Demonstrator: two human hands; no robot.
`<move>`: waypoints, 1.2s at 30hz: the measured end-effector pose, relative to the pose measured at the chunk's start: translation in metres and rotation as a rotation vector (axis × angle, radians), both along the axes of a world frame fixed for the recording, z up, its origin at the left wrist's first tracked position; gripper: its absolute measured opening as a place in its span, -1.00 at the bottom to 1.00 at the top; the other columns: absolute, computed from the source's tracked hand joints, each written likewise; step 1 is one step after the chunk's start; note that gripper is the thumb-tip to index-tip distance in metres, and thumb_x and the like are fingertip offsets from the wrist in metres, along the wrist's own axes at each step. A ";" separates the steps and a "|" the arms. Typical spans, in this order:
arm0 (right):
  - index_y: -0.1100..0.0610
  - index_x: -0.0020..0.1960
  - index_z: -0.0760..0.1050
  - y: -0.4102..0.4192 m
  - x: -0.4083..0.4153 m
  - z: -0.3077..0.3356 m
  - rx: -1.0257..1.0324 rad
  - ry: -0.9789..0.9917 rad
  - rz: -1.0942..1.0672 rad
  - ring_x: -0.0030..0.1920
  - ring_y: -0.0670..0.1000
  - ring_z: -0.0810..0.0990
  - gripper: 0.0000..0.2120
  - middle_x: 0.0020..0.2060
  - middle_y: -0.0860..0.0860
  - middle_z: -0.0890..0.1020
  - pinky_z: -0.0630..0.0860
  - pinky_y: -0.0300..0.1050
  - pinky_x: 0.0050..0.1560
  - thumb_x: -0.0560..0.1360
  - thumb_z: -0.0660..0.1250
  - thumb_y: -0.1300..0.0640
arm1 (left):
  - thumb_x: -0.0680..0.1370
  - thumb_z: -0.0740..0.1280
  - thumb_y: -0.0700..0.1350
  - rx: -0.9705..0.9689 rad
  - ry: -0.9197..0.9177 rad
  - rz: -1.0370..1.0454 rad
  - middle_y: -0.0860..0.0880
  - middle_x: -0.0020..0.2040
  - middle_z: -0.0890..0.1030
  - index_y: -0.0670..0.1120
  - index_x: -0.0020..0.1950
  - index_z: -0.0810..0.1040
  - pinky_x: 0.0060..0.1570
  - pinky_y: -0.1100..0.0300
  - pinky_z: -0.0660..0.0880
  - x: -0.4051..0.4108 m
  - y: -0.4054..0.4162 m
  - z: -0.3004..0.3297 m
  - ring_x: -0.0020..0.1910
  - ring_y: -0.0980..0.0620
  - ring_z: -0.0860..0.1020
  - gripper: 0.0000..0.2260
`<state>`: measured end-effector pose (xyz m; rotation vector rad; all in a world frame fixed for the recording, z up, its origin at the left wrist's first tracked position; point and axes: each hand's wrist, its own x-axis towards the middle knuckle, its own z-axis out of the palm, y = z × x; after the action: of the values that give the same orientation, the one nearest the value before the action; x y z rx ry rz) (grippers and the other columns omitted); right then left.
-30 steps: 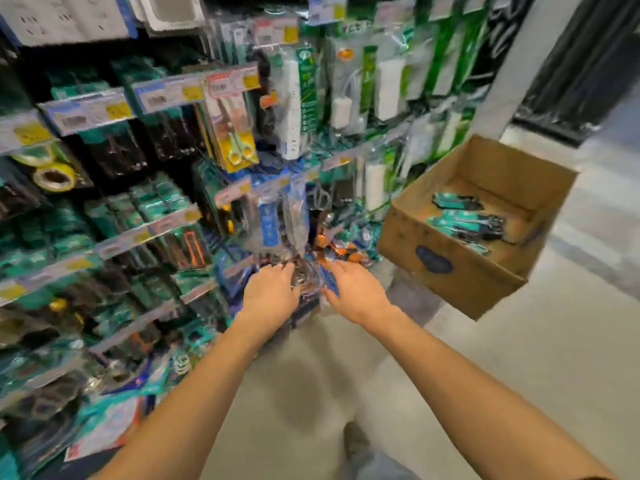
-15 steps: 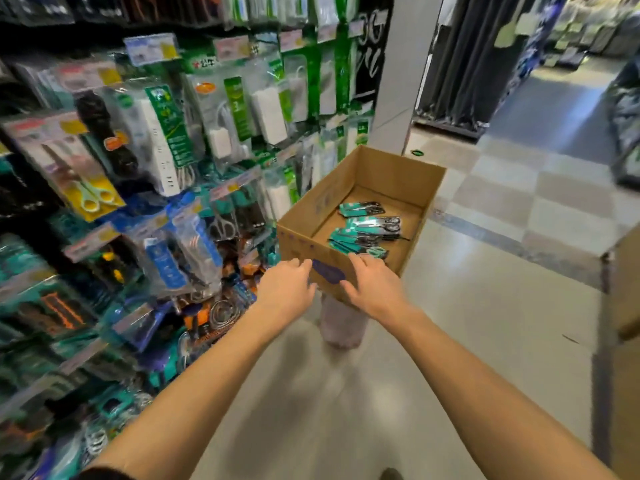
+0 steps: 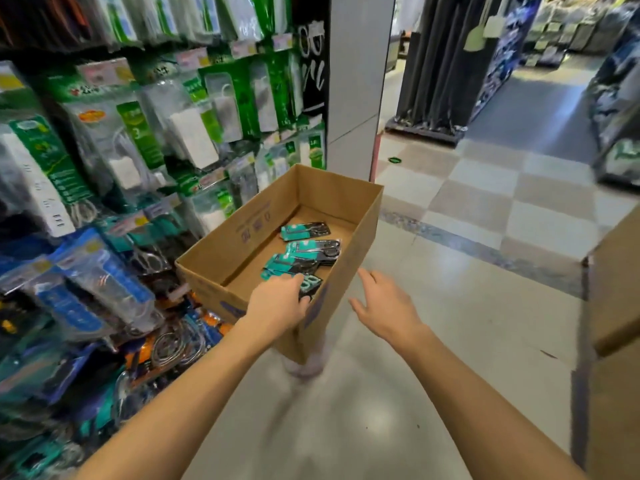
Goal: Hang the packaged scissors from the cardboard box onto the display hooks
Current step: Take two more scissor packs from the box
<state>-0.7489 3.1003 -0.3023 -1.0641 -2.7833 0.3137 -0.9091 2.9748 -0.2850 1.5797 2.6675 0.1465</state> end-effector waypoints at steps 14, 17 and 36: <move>0.03 0.52 0.13 0.108 -0.045 -0.022 -0.030 0.056 0.097 0.34 0.03 0.41 -0.41 0.39 -0.03 0.41 0.44 -0.04 0.27 0.58 0.19 -0.15 | 0.56 0.23 0.12 0.025 -0.039 0.139 -0.02 0.28 0.56 0.00 0.36 0.41 0.10 0.04 0.52 -0.040 0.098 -0.036 0.24 -0.04 0.52 -0.60; 0.02 0.53 0.09 0.140 -0.072 -0.018 -0.030 0.046 0.174 0.34 0.03 0.40 -0.40 0.39 -0.04 0.39 0.46 -0.04 0.26 0.58 0.19 -0.14 | 0.57 0.23 0.10 0.013 -0.075 0.213 -0.03 0.29 0.55 -0.01 0.37 0.41 0.12 0.04 0.51 -0.063 0.126 -0.046 0.25 -0.05 0.51 -0.59; 0.09 0.36 0.33 0.276 -0.261 -0.080 -0.082 -0.397 0.619 0.28 0.10 0.43 -0.57 0.29 0.07 0.47 0.50 0.04 0.18 0.57 0.17 -0.11 | 0.60 0.19 0.02 -0.228 -0.271 0.533 -0.09 0.18 0.57 -0.06 0.29 0.44 0.14 -0.01 0.48 -0.154 0.220 -0.110 0.18 -0.11 0.53 -0.69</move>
<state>-1.0098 3.3766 -0.3825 -0.2556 -3.4351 0.3079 -1.0634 3.1943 -0.3951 0.7064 2.6934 0.0608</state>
